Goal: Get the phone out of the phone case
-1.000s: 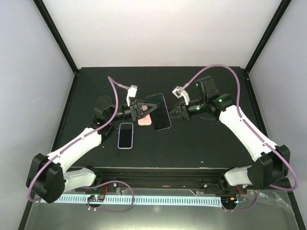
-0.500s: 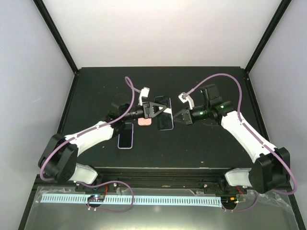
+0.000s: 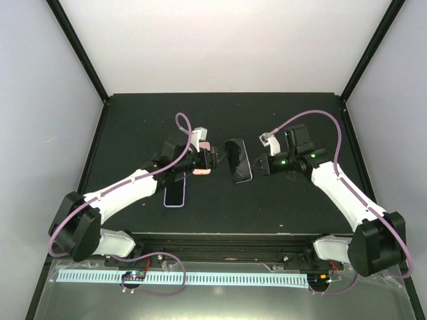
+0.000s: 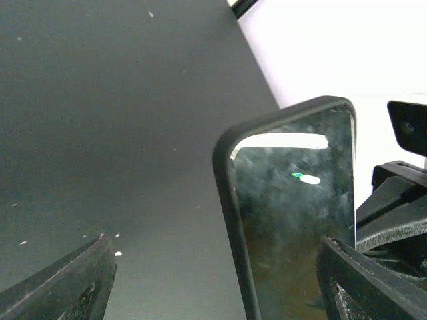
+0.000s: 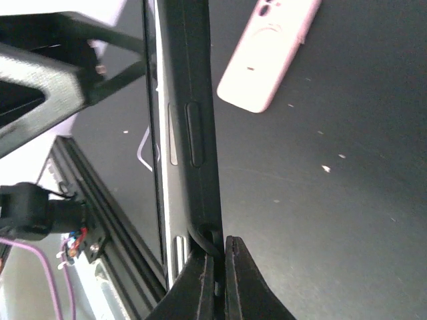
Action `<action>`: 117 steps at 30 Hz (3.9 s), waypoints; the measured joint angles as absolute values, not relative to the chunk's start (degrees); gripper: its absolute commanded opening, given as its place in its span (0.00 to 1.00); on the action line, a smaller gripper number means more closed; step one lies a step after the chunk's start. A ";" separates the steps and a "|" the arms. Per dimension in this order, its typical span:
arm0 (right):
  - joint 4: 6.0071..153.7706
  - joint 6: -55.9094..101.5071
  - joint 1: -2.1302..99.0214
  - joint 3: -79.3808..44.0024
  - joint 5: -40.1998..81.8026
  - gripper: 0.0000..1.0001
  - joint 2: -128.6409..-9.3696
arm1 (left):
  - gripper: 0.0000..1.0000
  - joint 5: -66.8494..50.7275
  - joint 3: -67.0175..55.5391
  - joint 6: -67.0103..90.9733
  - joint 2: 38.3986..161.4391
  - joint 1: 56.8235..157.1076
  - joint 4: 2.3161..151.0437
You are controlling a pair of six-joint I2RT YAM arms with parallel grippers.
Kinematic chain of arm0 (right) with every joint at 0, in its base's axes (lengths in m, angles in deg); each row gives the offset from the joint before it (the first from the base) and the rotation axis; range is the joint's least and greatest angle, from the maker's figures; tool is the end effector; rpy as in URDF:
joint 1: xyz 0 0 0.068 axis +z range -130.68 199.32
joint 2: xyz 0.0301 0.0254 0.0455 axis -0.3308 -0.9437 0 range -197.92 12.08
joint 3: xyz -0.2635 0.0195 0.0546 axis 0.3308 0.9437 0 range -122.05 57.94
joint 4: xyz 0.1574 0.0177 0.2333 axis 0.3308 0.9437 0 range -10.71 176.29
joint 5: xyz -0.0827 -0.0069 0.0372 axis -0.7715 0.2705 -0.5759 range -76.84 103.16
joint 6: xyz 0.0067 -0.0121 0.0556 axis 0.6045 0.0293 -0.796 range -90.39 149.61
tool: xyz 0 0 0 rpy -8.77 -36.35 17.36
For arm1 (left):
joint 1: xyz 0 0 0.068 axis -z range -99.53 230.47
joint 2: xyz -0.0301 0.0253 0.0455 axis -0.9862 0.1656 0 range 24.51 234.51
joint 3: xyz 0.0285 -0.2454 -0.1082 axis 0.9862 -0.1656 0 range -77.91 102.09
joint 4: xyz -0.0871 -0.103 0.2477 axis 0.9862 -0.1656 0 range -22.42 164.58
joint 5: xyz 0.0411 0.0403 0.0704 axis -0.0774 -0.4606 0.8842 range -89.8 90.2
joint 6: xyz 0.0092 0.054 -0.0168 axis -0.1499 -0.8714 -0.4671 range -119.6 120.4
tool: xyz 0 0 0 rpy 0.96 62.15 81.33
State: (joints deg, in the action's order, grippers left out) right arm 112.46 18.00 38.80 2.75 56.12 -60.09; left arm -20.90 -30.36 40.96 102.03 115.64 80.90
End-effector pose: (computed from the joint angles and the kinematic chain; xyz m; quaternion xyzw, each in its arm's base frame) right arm 0.2541 0.1193 0.2618 -0.1846 0.8642 0.4167 0.2134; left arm 0.2592 -0.2004 0.2420 0.0614 0.8266 -0.4512 0.3307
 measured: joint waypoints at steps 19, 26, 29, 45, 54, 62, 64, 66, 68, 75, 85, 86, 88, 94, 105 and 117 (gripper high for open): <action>121.93 7.79 38.78 -1.69 34.57 0.01 -75.34 | 0.76 -5.03 -31.56 24.72 103.03 132.37 77.34; 123.13 5.54 38.78 -3.07 32.51 0.01 -77.83 | 0.75 -0.47 -31.50 20.04 108.00 136.82 79.16; 123.67 4.84 38.76 -3.11 31.97 0.01 -78.16 | 0.74 0.95 -31.15 18.49 111.10 138.22 79.72; 124.57 3.94 38.76 -3.11 33.04 0.01 -80.67 | 0.71 8.54 -23.76 10.71 122.88 142.94 83.61; 124.46 3.99 38.76 -2.92 33.98 0.01 -80.83 | 0.69 13.96 -20.96 8.61 126.64 144.06 83.16; 123.67 4.18 38.76 -1.67 34.92 0.01 -80.83 | 0.66 19.71 -16.63 7.19 130.66 144.36 80.95; 123.52 4.20 38.76 -1.54 35.09 0.01 -80.83 | 0.67 21.00 -15.43 6.77 131.71 144.50 80.51; 123.28 4.23 38.65 -1.34 35.18 0.01 -80.81 | 0.69 21.61 -15.36 6.42 131.91 144.69 80.36; 123.17 4.20 38.59 -1.21 35.42 0.01 -80.76 | 0.69 22.16 -15.36 6.14 131.91 144.82 80.34; 122.30 4.20 38.10 -0.86 36.95 0.01 -80.76 | 0.70 26.85 -15.34 5.18 132.15 146.05 80.05; 119.96 4.16 36.88 -0.42 40.25 0.01 -80.76 | 0.63 34.20 -15.32 4.94 132.82 147.18 80.10; 119.50 4.16 36.84 -0.40 40.58 0.01 -80.76 | 0.59 34.81 -15.30 4.94 132.98 147.27 80.10; 118.78 4.16 36.77 -0.40 41.21 0.01 -80.76 | 0.51 35.95 -15.21 4.83 133.28 147.42 79.92; 117.10 3.94 36.62 -0.12 42.81 0.01 -80.32 | 0.23 37.39 -15.26 4.89 133.41 147.77 79.35; 117.31 3.31 37.03 0.58 43.47 0.01 -78.18 | 0.02 38.37 -18.88 6.27 130.09 148.01 81.47; 117.88 5.91 39.26 0.54 41.34 0.01 -73.55 | 0.02 29.06 -23.32 14.51 120.98 144.54 80.18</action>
